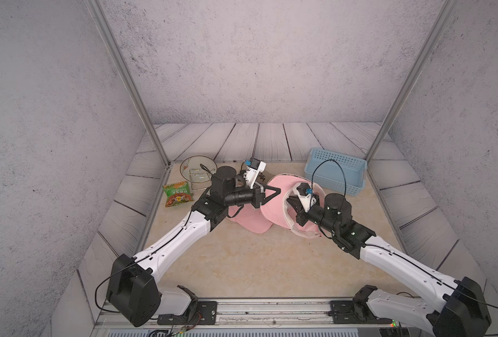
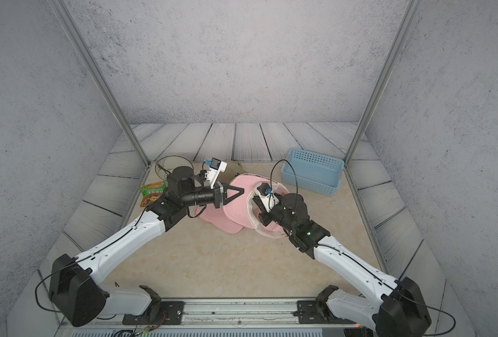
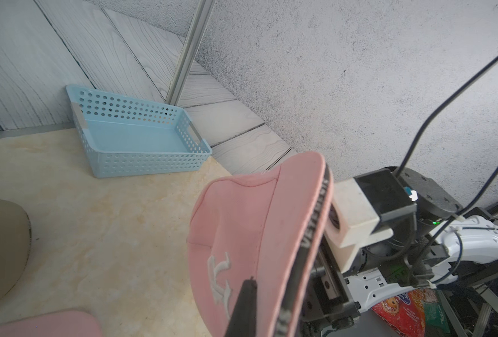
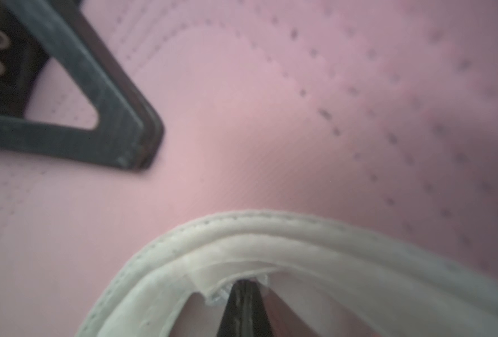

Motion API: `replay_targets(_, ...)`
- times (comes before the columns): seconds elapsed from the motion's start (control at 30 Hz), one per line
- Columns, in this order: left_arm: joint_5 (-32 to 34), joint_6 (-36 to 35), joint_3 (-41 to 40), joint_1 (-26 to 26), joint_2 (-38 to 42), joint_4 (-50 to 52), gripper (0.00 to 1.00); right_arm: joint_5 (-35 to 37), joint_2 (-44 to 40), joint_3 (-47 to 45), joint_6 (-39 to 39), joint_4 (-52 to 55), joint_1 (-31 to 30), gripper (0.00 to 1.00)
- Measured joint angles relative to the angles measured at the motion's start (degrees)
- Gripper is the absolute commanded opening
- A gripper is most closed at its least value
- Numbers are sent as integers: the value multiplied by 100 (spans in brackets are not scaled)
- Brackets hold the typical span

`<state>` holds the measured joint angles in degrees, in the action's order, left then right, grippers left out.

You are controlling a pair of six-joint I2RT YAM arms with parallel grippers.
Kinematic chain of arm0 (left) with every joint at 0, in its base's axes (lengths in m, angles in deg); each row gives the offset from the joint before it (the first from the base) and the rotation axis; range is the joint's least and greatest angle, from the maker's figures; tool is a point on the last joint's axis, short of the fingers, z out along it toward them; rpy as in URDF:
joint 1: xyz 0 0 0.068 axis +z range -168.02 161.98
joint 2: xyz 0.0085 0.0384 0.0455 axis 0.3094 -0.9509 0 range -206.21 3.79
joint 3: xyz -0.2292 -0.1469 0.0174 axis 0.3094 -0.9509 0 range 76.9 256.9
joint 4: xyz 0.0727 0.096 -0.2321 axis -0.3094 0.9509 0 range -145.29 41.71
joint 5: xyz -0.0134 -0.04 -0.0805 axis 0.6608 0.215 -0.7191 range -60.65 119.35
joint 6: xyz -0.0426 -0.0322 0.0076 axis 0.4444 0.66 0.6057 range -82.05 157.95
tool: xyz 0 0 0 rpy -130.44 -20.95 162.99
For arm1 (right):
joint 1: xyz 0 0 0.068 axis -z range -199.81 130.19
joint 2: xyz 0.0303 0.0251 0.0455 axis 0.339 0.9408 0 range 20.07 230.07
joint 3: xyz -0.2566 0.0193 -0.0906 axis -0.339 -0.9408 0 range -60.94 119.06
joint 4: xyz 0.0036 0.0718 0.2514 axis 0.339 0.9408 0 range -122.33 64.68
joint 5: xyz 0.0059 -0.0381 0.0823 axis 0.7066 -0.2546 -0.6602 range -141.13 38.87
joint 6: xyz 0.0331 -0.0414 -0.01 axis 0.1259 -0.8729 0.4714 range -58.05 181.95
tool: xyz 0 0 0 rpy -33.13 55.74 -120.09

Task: Turn the baseball cap inside out
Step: Turn over the baseball cap.

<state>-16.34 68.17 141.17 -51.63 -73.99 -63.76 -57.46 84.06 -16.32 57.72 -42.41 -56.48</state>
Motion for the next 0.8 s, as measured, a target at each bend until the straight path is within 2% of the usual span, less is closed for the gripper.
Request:
replay_targets(0.4, -328, 831, 177, -4, -391, -166, 0, 1532, 195, 0, 153, 129, -20, 2)
replay_targets(0.63, 44, 678, 212, -17, -299, 306, 0, 3077, 271, 70, 654, 566, -24, 6)
replay_targets(0.8, 466, 483, 177, -37, -4, 564, 0, 3849, 514, 363, 1075, 1255, -15, 10)
